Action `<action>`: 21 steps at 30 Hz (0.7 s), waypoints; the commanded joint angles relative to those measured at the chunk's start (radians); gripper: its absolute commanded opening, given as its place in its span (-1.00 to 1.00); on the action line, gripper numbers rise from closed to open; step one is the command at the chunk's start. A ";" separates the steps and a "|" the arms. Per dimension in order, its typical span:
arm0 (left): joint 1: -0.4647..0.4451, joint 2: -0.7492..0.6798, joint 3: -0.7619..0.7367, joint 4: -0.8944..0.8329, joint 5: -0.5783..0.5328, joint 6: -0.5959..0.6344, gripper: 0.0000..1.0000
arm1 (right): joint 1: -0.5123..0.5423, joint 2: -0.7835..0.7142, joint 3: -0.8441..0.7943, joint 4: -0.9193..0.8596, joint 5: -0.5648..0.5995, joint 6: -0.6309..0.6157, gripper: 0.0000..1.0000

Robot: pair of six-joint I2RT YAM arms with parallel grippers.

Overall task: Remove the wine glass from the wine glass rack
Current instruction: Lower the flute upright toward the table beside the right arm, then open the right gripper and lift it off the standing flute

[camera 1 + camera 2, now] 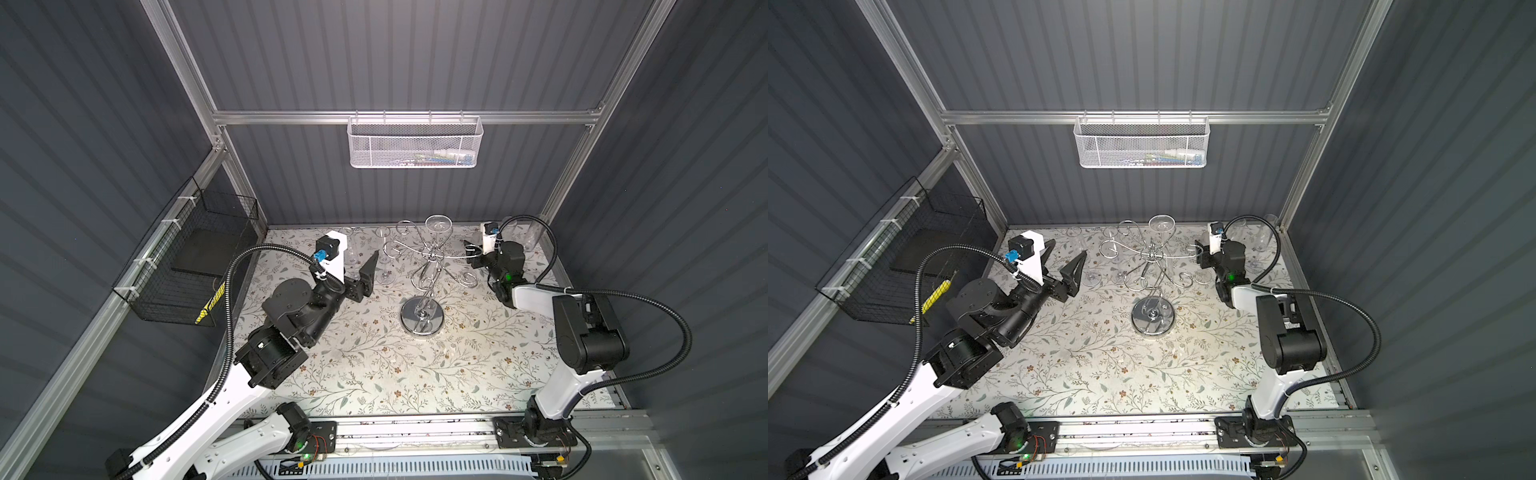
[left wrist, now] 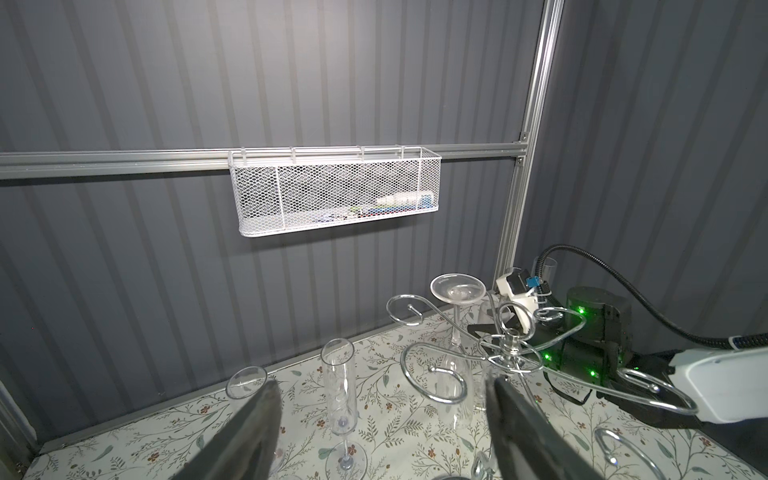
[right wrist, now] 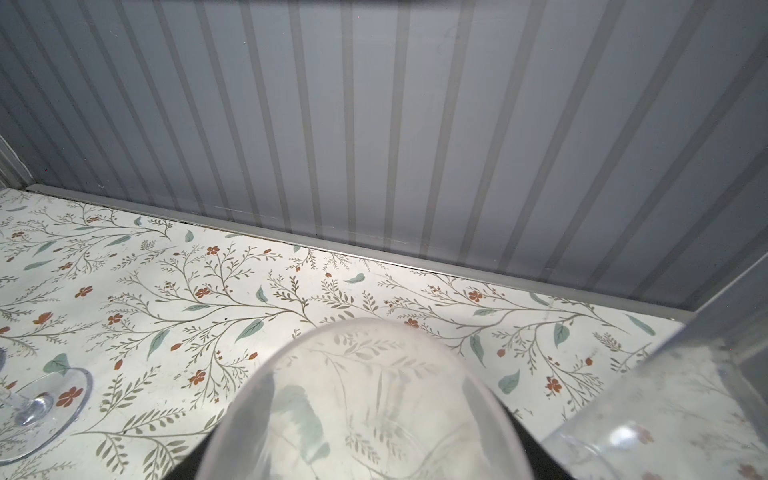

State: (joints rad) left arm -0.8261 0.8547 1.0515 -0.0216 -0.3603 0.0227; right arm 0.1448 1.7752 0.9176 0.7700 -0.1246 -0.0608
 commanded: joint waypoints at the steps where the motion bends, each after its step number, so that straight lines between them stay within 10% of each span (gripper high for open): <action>1: -0.005 -0.016 -0.007 0.005 -0.014 -0.009 0.58 | 0.006 -0.003 0.017 0.023 0.008 -0.005 0.56; 4: -0.004 -0.016 -0.006 0.002 -0.015 -0.009 0.58 | 0.006 -0.010 0.000 0.050 0.019 0.002 0.97; 21: -0.004 -0.042 0.007 -0.006 -0.001 0.011 0.60 | 0.007 -0.200 -0.027 -0.014 0.003 -0.044 0.98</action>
State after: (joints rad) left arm -0.8261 0.8303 1.0515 -0.0223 -0.3637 0.0235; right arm 0.1452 1.6085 0.9081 0.7780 -0.1131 -0.0856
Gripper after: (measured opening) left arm 0.799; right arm 0.989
